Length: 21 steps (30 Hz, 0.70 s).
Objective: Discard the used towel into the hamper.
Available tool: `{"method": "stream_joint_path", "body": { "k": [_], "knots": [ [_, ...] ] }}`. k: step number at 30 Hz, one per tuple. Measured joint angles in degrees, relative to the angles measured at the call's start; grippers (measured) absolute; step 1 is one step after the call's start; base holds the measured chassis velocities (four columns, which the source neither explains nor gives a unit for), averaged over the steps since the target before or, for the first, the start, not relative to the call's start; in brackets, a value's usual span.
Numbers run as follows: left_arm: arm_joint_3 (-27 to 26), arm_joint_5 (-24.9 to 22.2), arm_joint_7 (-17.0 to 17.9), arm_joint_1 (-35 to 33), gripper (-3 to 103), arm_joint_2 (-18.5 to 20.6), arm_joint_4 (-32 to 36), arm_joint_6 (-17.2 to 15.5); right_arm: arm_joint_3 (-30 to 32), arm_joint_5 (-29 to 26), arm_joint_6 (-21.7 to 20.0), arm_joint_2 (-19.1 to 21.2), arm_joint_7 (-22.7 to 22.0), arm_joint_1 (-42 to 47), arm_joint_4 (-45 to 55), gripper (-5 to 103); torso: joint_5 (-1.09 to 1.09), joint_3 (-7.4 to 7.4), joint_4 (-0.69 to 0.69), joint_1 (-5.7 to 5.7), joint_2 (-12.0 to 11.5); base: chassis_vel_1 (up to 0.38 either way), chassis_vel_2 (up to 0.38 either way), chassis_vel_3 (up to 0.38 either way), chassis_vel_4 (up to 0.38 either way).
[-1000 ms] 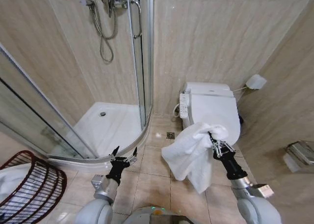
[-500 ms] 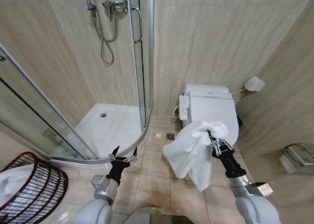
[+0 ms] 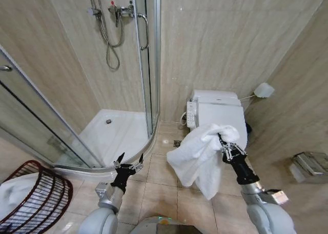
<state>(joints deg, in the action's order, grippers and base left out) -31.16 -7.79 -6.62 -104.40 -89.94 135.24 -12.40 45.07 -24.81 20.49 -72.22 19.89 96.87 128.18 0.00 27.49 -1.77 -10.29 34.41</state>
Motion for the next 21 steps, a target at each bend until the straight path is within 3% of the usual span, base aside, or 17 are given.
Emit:
{"method": "stream_joint_path", "body": {
  "k": [21],
  "knots": [
    [0.0,0.0,0.0,0.0,100,0.0,0.0,0.0,0.2,-0.6,-0.1,-0.3,0.3,0.8,0.6,8,0.00,3.10,0.00,-2.07,5.2,0.000,0.000,0.000,0.000]
  ]
}}
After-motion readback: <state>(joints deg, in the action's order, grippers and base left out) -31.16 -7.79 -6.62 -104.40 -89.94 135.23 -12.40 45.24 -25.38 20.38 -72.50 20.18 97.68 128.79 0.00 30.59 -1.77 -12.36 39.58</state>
